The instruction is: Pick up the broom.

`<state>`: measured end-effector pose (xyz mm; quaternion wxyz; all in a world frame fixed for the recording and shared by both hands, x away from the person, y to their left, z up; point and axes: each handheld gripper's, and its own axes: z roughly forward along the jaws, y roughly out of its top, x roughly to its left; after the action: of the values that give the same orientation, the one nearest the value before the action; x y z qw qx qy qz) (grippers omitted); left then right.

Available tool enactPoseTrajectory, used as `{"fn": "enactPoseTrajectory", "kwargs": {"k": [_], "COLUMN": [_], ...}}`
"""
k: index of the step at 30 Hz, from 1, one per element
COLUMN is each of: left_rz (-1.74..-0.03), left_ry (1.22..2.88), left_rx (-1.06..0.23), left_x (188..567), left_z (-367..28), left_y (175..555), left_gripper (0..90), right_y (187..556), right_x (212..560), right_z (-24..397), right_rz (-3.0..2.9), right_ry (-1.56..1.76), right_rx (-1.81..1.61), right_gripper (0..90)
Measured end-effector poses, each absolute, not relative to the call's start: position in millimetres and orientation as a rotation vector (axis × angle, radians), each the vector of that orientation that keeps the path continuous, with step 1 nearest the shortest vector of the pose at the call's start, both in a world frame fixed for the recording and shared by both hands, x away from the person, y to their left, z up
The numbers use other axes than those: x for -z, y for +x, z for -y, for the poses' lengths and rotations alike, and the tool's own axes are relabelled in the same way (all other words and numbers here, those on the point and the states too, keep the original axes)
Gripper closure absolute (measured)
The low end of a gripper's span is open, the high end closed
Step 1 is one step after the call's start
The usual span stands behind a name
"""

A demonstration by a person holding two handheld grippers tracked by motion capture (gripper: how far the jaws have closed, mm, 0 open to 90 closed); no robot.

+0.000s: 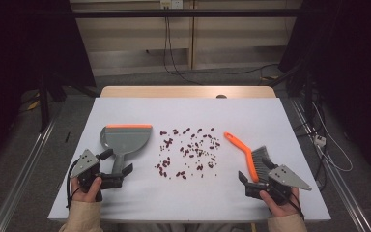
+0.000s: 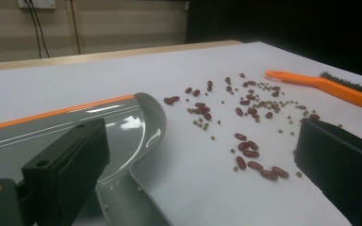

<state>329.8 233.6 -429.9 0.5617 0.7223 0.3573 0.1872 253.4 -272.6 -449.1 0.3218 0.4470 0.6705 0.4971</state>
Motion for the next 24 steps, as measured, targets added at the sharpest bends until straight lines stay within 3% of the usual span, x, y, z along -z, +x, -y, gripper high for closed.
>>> {"fn": "enactPoseTrajectory", "kwargs": {"k": [18, 24], "left_rz": [-0.827, -0.819], "left_ry": [1.705, 1.704], "left_rx": [-0.448, -0.441], "left_x": [428.8, 429.1], "left_z": [-233.0, -232.2], "left_y": [329.0, 329.0], "left_gripper": [3.5, 3.5], "right_y": [264.0, 280.4], "right_x": [433.9, 425.8], "right_z": [268.0, 269.4], "right_rz": [-1.795, -1.862], "right_ry": [1.159, 1.241], "right_rx": [-1.316, -1.318], "right_gripper": [4.2, 9.7]}}
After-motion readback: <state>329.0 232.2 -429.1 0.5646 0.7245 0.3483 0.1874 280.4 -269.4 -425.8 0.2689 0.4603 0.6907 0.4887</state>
